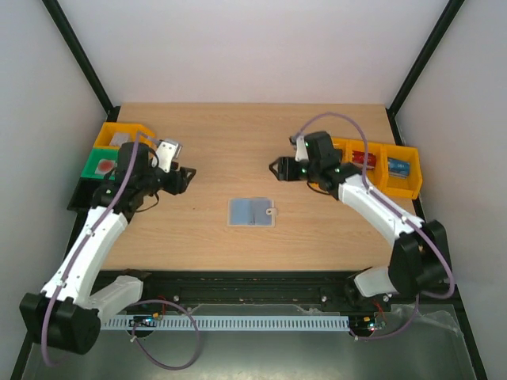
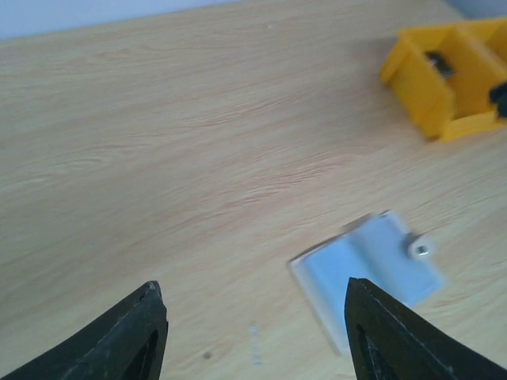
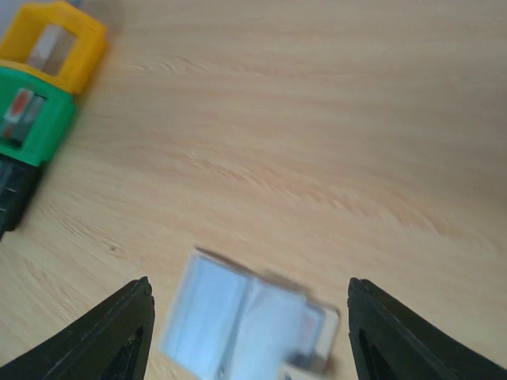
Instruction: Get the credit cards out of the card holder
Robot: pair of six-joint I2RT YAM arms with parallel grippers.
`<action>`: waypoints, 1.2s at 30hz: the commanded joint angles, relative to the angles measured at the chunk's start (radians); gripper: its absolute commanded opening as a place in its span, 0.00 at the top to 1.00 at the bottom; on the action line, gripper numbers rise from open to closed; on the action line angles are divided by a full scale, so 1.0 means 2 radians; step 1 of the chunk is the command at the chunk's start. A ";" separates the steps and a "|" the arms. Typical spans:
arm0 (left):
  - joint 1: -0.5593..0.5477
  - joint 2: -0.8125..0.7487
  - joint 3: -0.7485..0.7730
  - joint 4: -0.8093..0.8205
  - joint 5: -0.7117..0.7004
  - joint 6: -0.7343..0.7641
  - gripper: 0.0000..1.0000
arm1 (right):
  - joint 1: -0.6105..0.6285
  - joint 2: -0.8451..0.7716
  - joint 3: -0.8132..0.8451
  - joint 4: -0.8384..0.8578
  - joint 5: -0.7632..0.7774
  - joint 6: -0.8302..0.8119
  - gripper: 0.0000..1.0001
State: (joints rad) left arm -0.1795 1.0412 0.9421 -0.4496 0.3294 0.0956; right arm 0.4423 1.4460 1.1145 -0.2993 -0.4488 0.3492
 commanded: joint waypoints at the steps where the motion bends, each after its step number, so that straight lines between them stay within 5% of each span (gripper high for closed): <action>1: 0.002 -0.025 -0.023 -0.028 0.050 -0.158 0.38 | 0.002 -0.074 -0.085 0.022 0.064 0.024 0.35; 9: 0.034 -0.033 -0.105 0.046 0.104 -0.279 0.36 | 0.008 -0.089 -0.166 -0.004 0.091 0.013 0.35; 20: -0.024 0.022 -0.165 0.102 0.124 -0.301 0.32 | 0.040 -0.032 -0.194 0.054 0.068 0.056 0.36; 36: -0.130 0.264 -0.115 0.196 0.098 -0.284 0.25 | 0.072 0.127 -0.140 0.071 0.027 0.064 0.48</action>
State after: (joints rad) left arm -0.3992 1.5051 0.7021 -0.1528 0.5381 -0.4713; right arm 0.5739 1.6646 0.8394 -0.1658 -0.3714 0.4549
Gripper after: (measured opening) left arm 0.743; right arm 0.538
